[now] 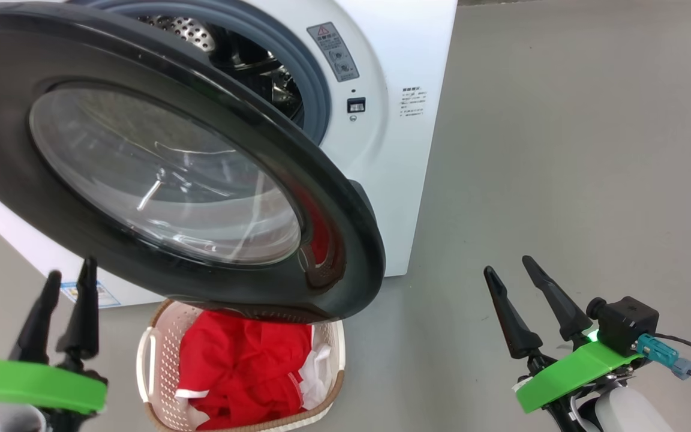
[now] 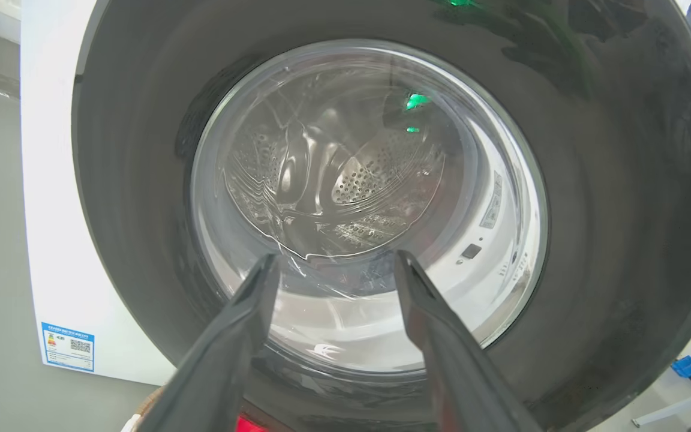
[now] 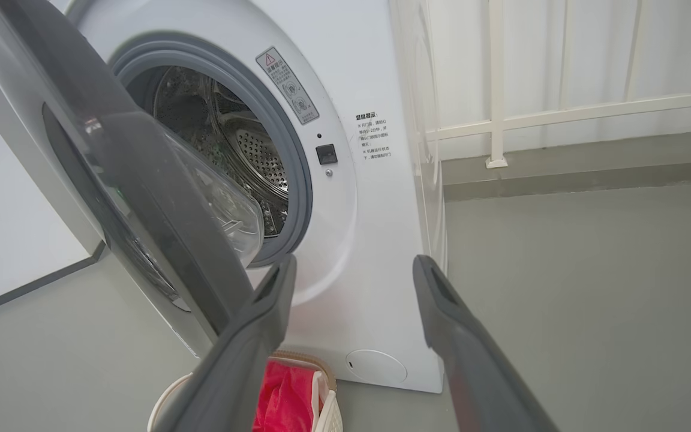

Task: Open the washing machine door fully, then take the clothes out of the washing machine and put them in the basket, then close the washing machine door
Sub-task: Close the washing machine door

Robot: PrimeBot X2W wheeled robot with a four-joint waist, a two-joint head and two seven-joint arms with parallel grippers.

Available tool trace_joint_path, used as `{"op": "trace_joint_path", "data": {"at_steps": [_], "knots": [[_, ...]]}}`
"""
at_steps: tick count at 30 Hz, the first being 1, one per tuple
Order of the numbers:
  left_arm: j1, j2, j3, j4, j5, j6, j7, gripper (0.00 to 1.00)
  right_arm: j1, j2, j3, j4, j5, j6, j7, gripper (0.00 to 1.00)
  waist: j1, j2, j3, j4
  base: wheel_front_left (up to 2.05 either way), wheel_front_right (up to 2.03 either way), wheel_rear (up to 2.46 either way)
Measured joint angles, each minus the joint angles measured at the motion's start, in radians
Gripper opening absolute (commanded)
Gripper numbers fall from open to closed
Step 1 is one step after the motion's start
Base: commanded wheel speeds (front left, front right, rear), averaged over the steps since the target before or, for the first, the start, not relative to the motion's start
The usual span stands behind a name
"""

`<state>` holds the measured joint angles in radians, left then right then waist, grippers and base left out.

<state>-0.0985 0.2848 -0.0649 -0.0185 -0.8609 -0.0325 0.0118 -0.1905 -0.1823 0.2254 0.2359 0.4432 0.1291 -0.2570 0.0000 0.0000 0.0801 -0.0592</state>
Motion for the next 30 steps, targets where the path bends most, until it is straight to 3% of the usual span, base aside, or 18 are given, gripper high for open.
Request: {"op": "trace_joint_path", "data": {"at_steps": [15,30], "knots": [[0.079,-0.058,-0.033,0.111,0.161,-0.015,-0.236,1.0,0.0,-0.003,-0.005,-0.004,0.0,0.0,0.0,1.0,-0.0001,0.0,-0.015,0.012,0.0,0.0,0.0],[0.119,-0.136,0.001,0.12,0.313,-0.005,-0.261,1.0,0.0,-0.007,-0.008,-0.009,0.0,0.0,0.0,1.0,0.0,0.0,-0.013,0.015,0.0,0.0,0.0]]}}
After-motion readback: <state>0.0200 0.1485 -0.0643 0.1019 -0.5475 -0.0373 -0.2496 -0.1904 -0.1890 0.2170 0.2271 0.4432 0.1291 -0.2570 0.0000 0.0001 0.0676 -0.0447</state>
